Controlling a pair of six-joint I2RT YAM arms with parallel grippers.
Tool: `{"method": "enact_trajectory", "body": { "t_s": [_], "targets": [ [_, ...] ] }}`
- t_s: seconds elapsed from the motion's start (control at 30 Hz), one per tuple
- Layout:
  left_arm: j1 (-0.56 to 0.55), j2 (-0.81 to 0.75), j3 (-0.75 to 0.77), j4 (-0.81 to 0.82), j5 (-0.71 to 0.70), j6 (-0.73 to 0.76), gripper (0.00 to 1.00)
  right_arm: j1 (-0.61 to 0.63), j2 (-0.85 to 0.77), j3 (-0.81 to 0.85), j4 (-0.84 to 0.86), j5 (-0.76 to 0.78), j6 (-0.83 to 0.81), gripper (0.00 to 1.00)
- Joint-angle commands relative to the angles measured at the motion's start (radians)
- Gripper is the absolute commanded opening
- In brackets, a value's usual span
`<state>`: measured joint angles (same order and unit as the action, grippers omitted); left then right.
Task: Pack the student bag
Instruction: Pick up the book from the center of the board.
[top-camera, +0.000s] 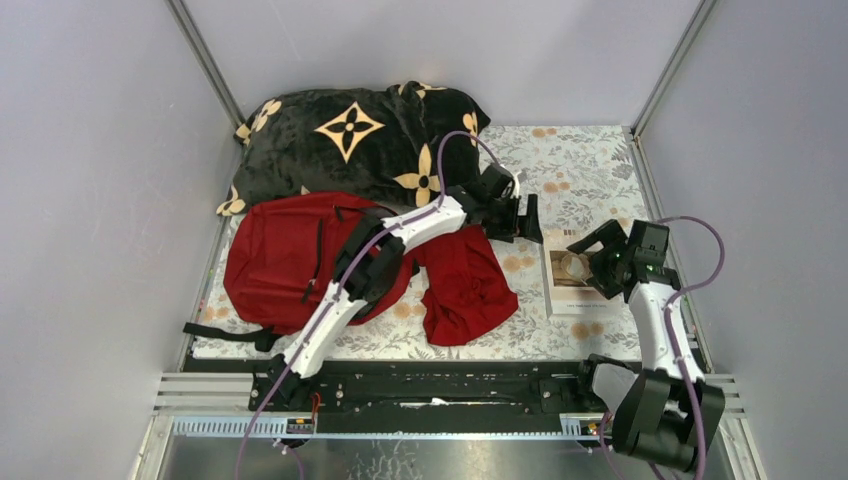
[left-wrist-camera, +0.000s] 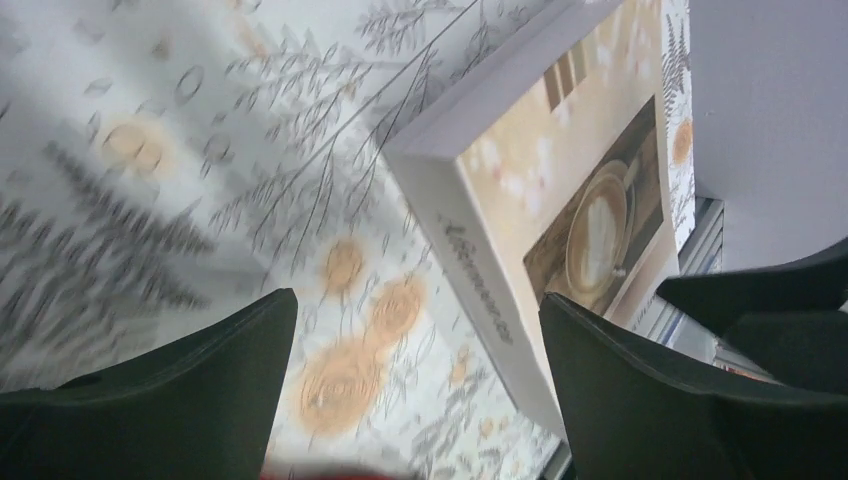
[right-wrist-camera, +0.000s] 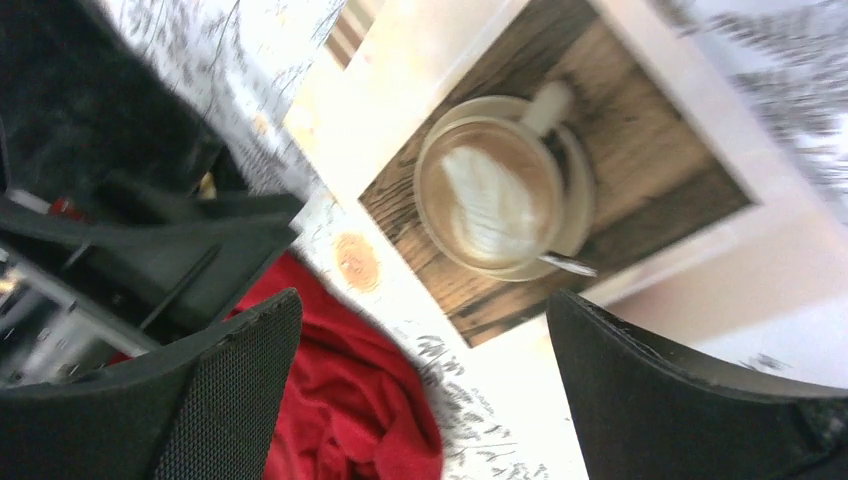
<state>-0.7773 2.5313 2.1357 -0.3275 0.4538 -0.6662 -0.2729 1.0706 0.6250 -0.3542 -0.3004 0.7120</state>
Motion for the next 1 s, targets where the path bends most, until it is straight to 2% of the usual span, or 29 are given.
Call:
{"method": "enact_trajectory", "body": {
  "t_s": [0.0,0.1,0.2,0.33,0.43,0.57,0.77,0.87,0.97],
  "targets": [
    [-0.021,-0.176,-0.162,0.075,-0.014,0.026,0.99,0.001,-0.131,0.035,-0.157,0.349,-0.059,1.00],
    [-0.052,-0.266,-0.297,0.113,-0.032,0.008,0.99,0.001,-0.158,-0.002,-0.171,0.569,-0.034,1.00],
    [-0.079,-0.302,-0.370,0.123,-0.041,-0.004,0.99,0.000,-0.132,-0.008,-0.137,0.684,-0.029,1.00],
    [-0.103,-0.299,-0.385,0.102,-0.050,0.002,0.99,-0.018,-0.039,-0.013,-0.089,0.700,-0.032,1.00],
    [-0.101,-0.278,-0.382,0.082,-0.039,0.011,0.99,-0.041,0.049,-0.021,-0.061,0.589,-0.053,1.00],
    [-0.090,-0.276,-0.395,0.076,-0.034,0.016,0.99,-0.043,0.120,-0.008,-0.063,0.317,-0.078,1.00],
    [-0.055,-0.285,-0.406,0.049,-0.012,0.049,0.99,-0.043,0.038,-0.083,0.057,-0.107,0.014,1.00],
    [-0.041,-0.288,-0.423,0.060,0.020,0.047,0.99,-0.043,0.015,-0.094,0.062,-0.200,0.014,1.00],
    [-0.040,-0.276,-0.422,0.068,0.047,0.042,0.99,-0.043,-0.006,-0.096,0.027,-0.197,-0.037,0.97]
  ]
}}
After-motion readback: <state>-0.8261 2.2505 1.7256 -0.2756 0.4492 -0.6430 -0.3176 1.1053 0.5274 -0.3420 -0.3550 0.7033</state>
